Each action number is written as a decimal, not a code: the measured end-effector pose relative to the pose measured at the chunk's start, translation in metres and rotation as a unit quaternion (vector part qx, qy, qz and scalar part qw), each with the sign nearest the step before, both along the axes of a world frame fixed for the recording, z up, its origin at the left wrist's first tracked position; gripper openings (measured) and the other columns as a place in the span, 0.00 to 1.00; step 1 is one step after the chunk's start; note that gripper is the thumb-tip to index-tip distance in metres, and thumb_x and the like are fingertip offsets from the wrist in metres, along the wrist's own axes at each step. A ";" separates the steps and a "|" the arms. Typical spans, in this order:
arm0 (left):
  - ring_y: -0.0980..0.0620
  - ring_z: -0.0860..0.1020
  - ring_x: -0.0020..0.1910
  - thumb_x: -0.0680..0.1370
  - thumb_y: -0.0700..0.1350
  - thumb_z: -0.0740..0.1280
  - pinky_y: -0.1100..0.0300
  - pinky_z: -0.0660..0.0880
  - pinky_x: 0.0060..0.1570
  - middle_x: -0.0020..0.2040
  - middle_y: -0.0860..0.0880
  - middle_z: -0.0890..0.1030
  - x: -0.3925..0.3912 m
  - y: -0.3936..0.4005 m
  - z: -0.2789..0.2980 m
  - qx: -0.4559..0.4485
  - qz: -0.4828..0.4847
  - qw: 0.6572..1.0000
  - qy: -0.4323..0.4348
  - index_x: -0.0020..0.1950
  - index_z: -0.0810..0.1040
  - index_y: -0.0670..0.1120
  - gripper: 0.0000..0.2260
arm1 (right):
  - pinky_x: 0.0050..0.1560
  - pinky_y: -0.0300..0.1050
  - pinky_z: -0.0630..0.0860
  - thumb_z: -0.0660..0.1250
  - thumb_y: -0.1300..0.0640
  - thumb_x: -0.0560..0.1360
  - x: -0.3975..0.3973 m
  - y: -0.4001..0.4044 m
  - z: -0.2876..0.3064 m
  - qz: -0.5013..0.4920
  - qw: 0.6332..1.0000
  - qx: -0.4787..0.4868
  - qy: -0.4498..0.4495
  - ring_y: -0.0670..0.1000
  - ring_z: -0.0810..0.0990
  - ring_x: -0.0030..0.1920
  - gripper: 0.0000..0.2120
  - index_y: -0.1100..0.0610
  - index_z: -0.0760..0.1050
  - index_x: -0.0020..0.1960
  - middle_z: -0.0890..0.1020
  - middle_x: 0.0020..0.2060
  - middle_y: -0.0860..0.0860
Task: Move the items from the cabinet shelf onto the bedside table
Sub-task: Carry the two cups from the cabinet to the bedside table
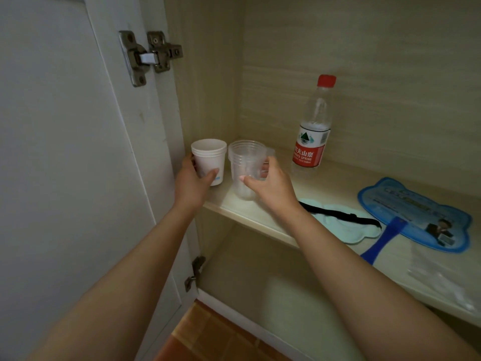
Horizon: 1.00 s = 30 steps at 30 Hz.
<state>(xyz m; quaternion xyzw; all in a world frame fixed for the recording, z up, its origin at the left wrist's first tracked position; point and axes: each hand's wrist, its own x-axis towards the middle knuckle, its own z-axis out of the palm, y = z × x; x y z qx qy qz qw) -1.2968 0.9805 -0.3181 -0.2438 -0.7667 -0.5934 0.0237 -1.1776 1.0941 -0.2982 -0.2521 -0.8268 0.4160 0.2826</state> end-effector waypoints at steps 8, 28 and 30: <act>0.52 0.75 0.52 0.72 0.41 0.71 0.58 0.72 0.51 0.58 0.47 0.76 0.033 -0.014 0.035 -0.010 -0.002 1.000 -0.013 0.66 0.68 0.42 0.25 | 0.54 0.42 0.72 0.72 0.53 0.69 0.041 -0.003 0.040 -0.021 1.000 -0.019 -0.001 0.50 0.75 0.56 0.26 0.58 0.65 0.62 0.76 0.57 0.52; 0.50 0.74 0.58 0.73 0.43 0.70 0.53 0.73 0.58 0.62 0.47 0.75 0.271 -0.194 0.250 -0.087 0.054 0.987 -0.124 0.69 0.65 0.45 0.26 | 0.52 0.41 0.69 0.72 0.54 0.70 0.268 -0.149 0.248 -0.011 0.986 -0.092 -0.139 0.51 0.74 0.59 0.28 0.57 0.63 0.65 0.74 0.61 0.53; 0.50 0.74 0.59 0.73 0.44 0.70 0.52 0.74 0.59 0.62 0.48 0.75 0.291 -0.220 0.272 -0.097 0.071 0.987 -0.110 0.68 0.65 0.46 0.26 | 0.52 0.40 0.70 0.72 0.54 0.70 0.290 -0.170 0.272 0.006 0.986 -0.088 -0.142 0.49 0.73 0.57 0.28 0.57 0.63 0.65 0.73 0.61 0.53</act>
